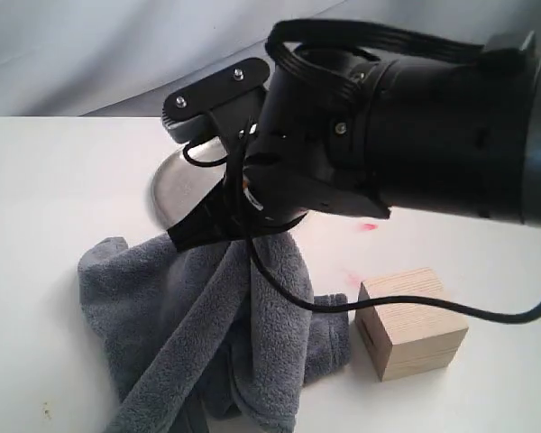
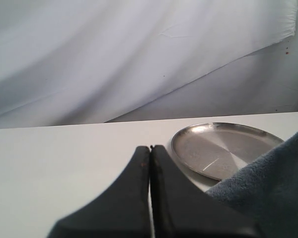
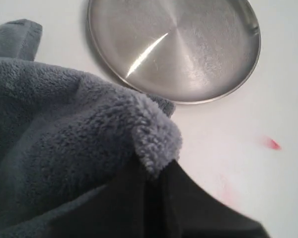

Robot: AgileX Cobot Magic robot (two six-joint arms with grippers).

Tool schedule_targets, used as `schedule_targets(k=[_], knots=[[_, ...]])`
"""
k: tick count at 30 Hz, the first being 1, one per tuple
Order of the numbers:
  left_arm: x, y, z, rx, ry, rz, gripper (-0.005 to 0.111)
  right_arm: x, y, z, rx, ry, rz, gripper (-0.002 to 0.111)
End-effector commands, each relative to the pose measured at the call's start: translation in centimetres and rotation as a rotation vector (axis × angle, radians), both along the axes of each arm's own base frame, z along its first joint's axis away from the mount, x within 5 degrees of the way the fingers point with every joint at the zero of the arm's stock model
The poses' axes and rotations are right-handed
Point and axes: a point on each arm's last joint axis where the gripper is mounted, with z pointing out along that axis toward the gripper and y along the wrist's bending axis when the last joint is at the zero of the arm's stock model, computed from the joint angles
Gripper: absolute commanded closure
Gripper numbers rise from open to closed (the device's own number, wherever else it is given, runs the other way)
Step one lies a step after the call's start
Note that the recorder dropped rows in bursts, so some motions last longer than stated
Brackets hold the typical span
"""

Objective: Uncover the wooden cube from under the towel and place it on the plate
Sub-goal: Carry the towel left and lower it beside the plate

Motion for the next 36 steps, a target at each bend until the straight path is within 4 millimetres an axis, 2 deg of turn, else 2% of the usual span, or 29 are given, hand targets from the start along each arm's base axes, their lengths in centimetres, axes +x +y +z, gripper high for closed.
schedule_targets(k=[1, 6, 8, 19, 22, 27, 29, 31, 36], knots=[[0.0, 0.0, -0.1, -0.004, 0.001, -0.005, 0.107, 0.3, 0.9, -3.8, -0.074, 0.081, 0.032, 0.108], [0.0, 0.0, -0.1, -0.004, 0.001, -0.005, 0.107, 0.3, 1.9, -9.1, -0.171, 0.208, 0.017, 0.108], [0.0, 0.0, -0.1, -0.004, 0.001, -0.005, 0.107, 0.2, 2.0, -10.0, -0.189, 0.231, 0.013, 0.108], [0.0, 0.0, -0.1, -0.004, 0.001, -0.005, 0.107, 0.5, 1.5, -10.5, -0.189, 0.296, -0.042, 0.107], [0.0, 0.0, -0.1, -0.004, 0.001, -0.005, 0.107, 1.0, 1.0, -10.6, -0.180, 0.342, -0.070, 0.094], [0.0, 0.0, -0.1, -0.004, 0.001, -0.005, 0.107, 0.9, 0.8, -10.7, -0.182, 0.391, -0.055, 0.054], [0.0, 0.0, -0.1, -0.004, 0.001, -0.005, 0.107, 0.9, 0.9, -10.6, -0.176, 0.393, -0.053, 0.042], [0.0, 0.0, -0.1, -0.004, 0.001, -0.005, 0.107, 0.9, 0.9, -10.4, -0.168, 0.393, -0.053, 0.037], [0.0, 0.0, -0.1, -0.004, 0.001, -0.005, 0.107, 0.7, 0.6, -8.4, -0.131, 0.375, -0.052, 0.035]])
